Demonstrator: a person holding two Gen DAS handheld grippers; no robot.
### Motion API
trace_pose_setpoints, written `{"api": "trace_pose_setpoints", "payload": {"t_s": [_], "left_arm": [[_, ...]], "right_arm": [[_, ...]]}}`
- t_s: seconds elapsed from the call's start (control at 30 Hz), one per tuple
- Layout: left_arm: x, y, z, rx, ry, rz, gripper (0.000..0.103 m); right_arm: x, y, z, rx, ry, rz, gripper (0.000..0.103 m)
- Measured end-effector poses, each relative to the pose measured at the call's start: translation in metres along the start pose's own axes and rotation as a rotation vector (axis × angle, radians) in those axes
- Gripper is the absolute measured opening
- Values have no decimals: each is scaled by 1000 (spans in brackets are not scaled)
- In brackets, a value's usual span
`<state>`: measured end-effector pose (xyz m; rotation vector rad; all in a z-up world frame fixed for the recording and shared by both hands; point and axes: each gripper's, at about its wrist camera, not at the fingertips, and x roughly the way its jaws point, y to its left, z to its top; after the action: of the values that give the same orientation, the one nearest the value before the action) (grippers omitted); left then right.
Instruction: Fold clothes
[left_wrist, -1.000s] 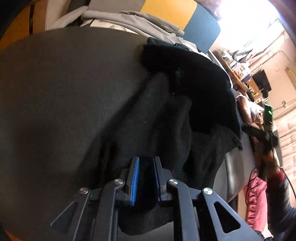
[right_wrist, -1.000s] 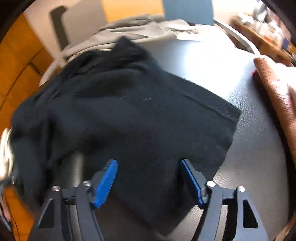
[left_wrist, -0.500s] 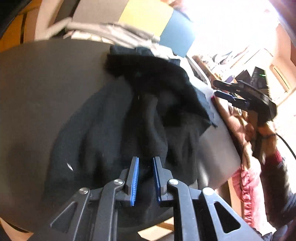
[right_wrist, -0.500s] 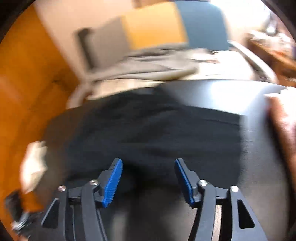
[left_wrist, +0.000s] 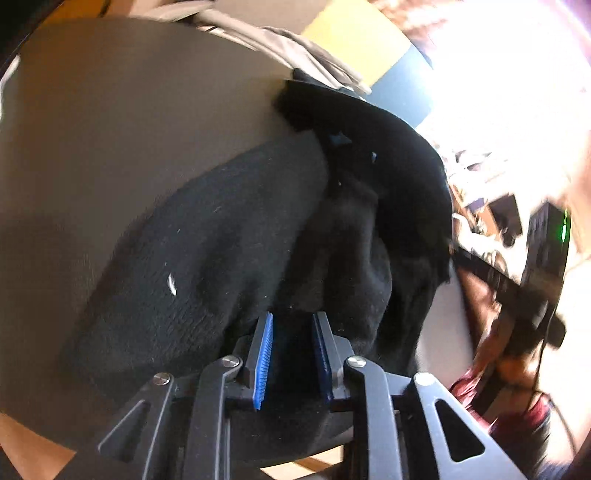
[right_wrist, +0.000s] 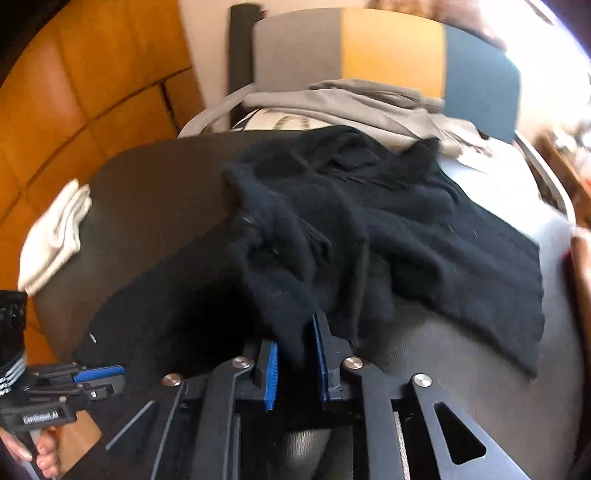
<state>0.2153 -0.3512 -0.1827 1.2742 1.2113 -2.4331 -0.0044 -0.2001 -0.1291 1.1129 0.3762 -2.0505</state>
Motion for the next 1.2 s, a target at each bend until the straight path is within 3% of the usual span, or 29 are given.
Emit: {"api": "trace_pose_setpoints", "payload": {"t_s": [0.13,0.37,0.5,0.6,0.63,0.67,0.73,0.77,0.8,0.9,1.03,1.07,1.1,1.13,1.17,1.2], "left_arm": [[-1,-9,-6,60,3,34,23],[4,-17,-13,72,22,25,23],[9,-26,-3,82,30,28,23],[14,-30,0,87,38,34,23],[14,-31,0,91,40,36,23],[14,-32,-3,92,41,38,23],[14,-32,-4,88,41,35,23],[13,-31,-4,85,41,31,23],[13,-30,-3,81,42,27,23],[14,-28,-2,72,41,15,23],[15,-27,1,76,41,10,23],[15,-27,1,74,41,8,23],[16,-26,1,72,41,6,23],[16,-26,2,68,40,2,23],[16,-25,2,64,38,-2,23],[16,-24,2,60,37,-5,23]], "right_arm": [[-20,-34,-24,109,-22,-47,6],[-65,-126,-77,333,-21,-188,3],[-85,-146,-97,353,-36,-153,4],[-90,-132,-93,278,-65,-86,6],[-89,-121,-88,257,-63,-50,9],[-88,-110,-83,234,-64,-21,18],[-86,-85,-68,180,-77,9,48],[-82,-72,-59,149,-80,19,76],[-78,-60,-51,116,-88,30,84],[-65,-35,-26,21,-132,28,87],[-43,-6,-2,-121,-113,-22,94],[-32,-1,2,-151,-88,-43,93],[-24,2,4,-164,-64,-59,76],[-18,4,4,-161,-35,-68,52],[-11,7,4,-158,-7,-78,3],[-6,7,4,-140,16,-75,6]]}}
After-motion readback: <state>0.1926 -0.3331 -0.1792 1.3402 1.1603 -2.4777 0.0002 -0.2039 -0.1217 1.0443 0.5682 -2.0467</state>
